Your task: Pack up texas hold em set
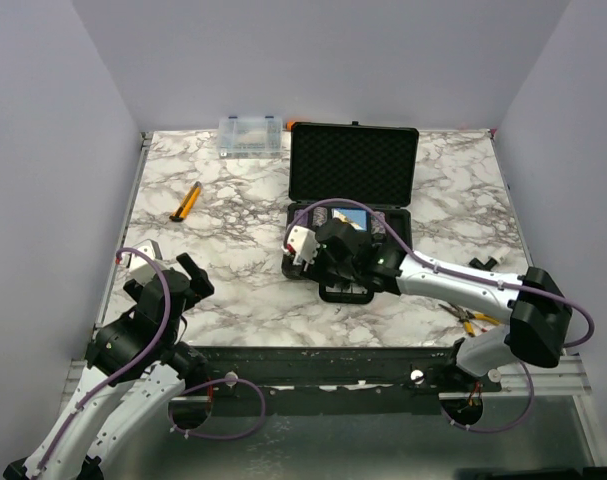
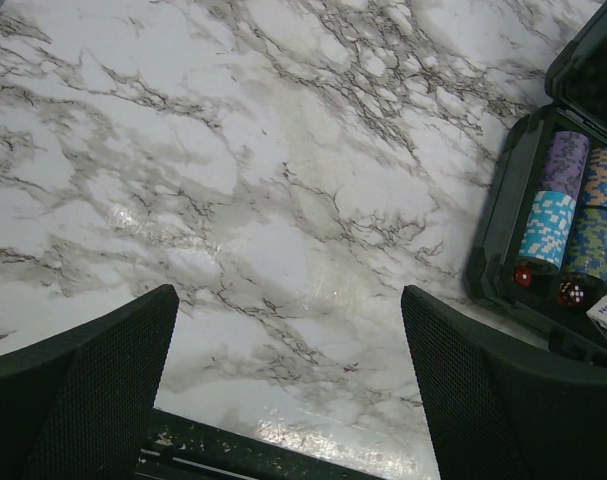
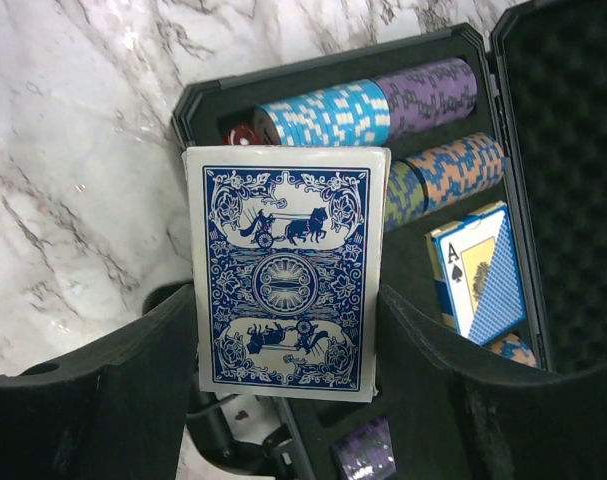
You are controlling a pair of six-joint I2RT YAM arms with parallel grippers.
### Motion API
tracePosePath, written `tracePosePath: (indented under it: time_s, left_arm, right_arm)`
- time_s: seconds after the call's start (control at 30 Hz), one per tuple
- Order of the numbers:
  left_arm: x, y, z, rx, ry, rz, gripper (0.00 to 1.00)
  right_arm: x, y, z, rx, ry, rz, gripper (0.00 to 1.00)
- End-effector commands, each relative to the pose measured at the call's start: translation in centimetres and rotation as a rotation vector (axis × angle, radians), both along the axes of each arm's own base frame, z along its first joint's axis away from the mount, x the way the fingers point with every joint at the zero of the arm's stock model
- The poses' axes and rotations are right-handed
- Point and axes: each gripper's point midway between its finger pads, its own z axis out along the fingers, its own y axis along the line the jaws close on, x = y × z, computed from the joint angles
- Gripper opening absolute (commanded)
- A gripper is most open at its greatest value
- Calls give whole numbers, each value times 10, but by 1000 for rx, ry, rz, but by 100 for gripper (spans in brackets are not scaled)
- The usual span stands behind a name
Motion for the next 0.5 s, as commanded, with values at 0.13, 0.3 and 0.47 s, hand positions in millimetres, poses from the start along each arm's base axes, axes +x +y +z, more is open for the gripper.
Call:
tracePosePath:
  time_s: [0.13,0.3,0.47]
  left_arm:
    - [2,-2,6,6,-10,-15,92]
    - [3,-3,7,9,-11,-24,92]
    - [2,-3,7,7,-15,-28,92]
  right_arm:
    - [20,-31,11,-69,-31,54,0]
    - [32,-49,12,-108,-26,42,1]
    - [40,-64,3,-168,-14,38,1]
